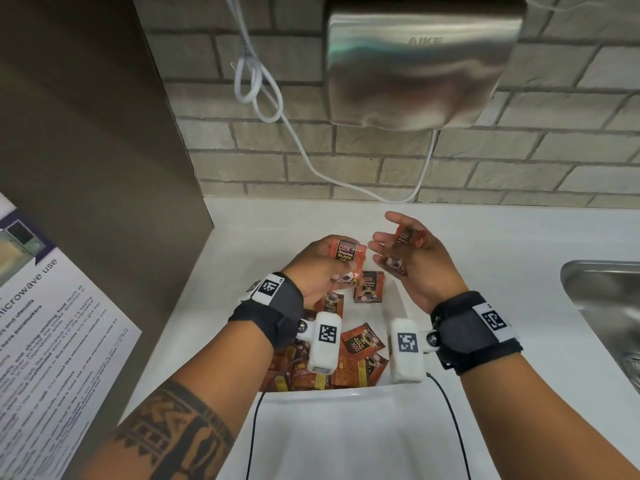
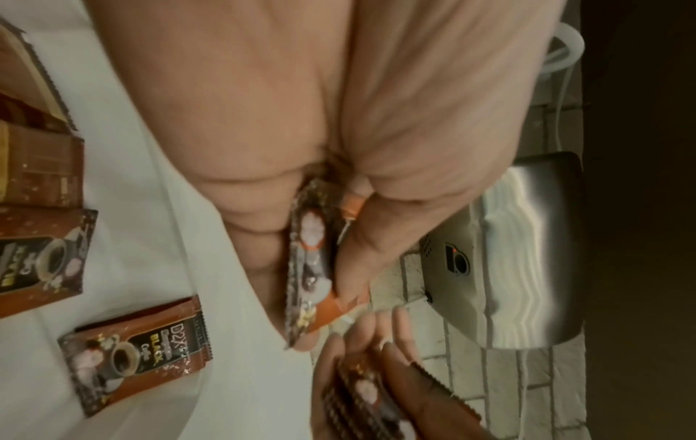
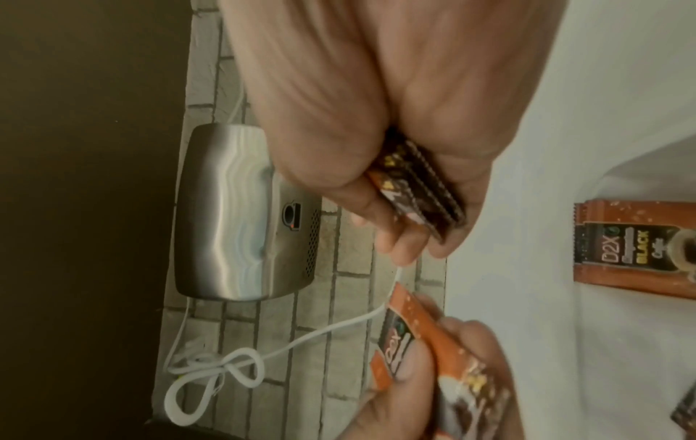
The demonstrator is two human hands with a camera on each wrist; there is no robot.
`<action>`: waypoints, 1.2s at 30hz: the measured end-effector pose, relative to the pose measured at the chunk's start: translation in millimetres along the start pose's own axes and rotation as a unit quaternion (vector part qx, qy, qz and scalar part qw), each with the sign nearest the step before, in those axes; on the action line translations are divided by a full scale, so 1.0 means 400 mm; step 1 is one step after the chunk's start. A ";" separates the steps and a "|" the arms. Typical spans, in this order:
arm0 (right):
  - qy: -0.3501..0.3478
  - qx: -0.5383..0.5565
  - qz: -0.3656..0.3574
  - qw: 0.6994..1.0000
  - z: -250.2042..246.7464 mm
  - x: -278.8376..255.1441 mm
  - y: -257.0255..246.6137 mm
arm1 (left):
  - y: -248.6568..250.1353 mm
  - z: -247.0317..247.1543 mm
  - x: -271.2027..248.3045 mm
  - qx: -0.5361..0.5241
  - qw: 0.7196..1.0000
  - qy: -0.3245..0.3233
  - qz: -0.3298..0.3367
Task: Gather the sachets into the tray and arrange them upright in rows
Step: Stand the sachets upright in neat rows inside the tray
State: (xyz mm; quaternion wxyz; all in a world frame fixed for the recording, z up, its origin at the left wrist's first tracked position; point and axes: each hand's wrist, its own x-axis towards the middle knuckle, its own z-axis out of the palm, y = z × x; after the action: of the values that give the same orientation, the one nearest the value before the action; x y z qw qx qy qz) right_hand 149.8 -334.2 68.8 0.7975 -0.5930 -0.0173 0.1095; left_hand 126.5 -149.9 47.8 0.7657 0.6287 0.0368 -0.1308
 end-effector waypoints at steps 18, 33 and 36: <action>-0.015 -0.076 -0.002 0.997 0.036 0.002 -0.002 | 0.020 0.023 -0.012 0.038 0.998 0.017 0.047; -0.049 0.004 0.075 0.996 0.054 -0.012 -0.006 | 0.037 0.046 -0.017 0.417 0.887 0.008 0.198; -0.084 -0.042 0.083 0.992 0.078 -0.026 -0.001 | 0.044 0.067 -0.019 0.497 0.838 -0.039 0.223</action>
State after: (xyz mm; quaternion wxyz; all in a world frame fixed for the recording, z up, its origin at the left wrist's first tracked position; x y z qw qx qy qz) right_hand 134.7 -307.0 79.4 0.7558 -0.6140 -0.0390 0.2239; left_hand 120.4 -171.7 71.6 0.3595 0.9104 -0.2040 0.0188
